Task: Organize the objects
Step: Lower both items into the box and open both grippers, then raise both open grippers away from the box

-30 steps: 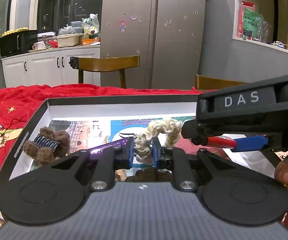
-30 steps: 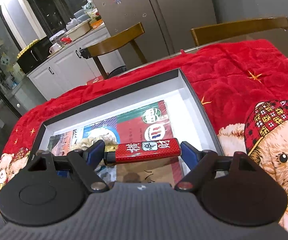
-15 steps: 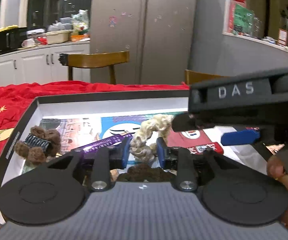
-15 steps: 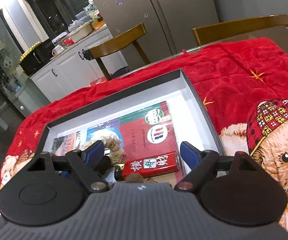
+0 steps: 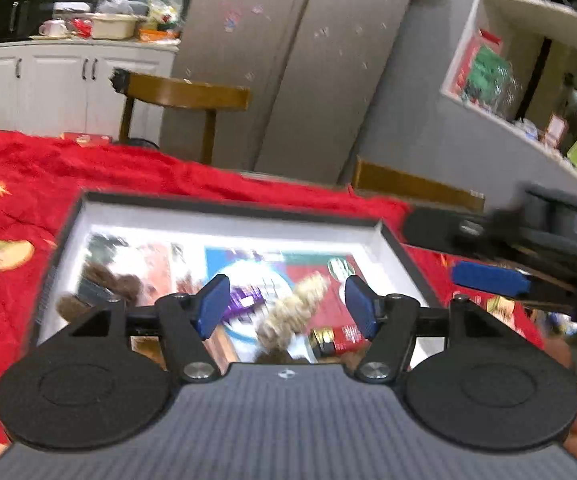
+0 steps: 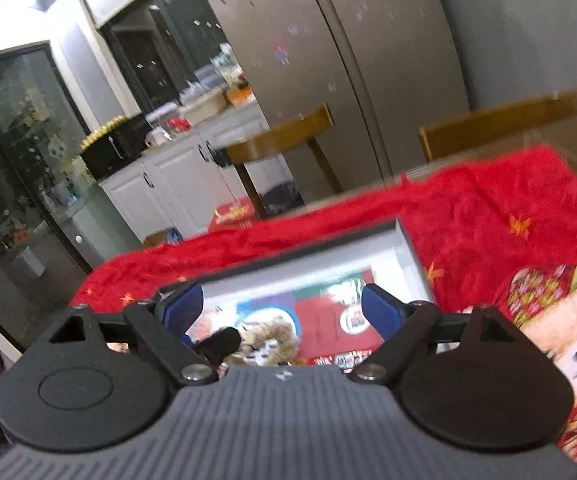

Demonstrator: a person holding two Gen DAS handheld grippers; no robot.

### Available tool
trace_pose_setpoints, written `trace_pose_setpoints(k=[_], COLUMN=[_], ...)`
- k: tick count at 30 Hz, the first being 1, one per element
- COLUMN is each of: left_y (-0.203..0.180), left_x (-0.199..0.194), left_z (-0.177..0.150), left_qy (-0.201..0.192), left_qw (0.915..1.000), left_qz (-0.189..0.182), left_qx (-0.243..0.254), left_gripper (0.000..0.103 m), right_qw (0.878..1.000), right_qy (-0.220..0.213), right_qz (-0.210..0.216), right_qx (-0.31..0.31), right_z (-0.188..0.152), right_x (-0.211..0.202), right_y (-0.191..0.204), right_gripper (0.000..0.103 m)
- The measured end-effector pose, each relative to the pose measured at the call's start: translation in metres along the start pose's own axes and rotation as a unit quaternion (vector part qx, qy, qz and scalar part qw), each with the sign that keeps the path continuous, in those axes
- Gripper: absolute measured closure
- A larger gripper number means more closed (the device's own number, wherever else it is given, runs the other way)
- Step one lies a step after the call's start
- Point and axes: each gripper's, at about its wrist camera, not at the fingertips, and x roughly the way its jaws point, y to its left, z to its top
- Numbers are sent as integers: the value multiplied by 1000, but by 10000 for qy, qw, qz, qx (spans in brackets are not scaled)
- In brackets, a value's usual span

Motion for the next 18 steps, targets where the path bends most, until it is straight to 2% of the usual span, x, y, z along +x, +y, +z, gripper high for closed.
trace_pose_setpoints(k=[3, 5, 8, 12, 15, 18], left_y=[0, -5, -11, -17, -23, -27], left_x=[-23, -43, -78, -126, -152, -167], left_z=[17, 27, 39, 47, 43, 32], left_qy=[-318, -531, -872, -1251, -1351, -1276], left_qw=[9994, 9977, 9936, 9879, 9844, 9830], left_qz=[113, 232, 301, 757, 964, 1062], left_qx=[103, 339, 659, 521, 588, 782], left_gripper=[34, 34, 34, 33, 33, 33], right_qw=[9987, 9961, 9922, 9902, 9882, 9863], right_qy=[-427, -762, -1109, -1304, -1440, -1577], right_qz=[-67, -252, -299, -166, -132, -116], right_qx=[-279, -377, -493, -471, -496, -468], right_z=[11, 15, 15, 13, 8, -2], right_x=[-37, -62, -96, -128, -147, -162], right_y=[9, 14, 20, 24, 26, 29], right_gripper=[7, 6, 5, 4, 4, 2])
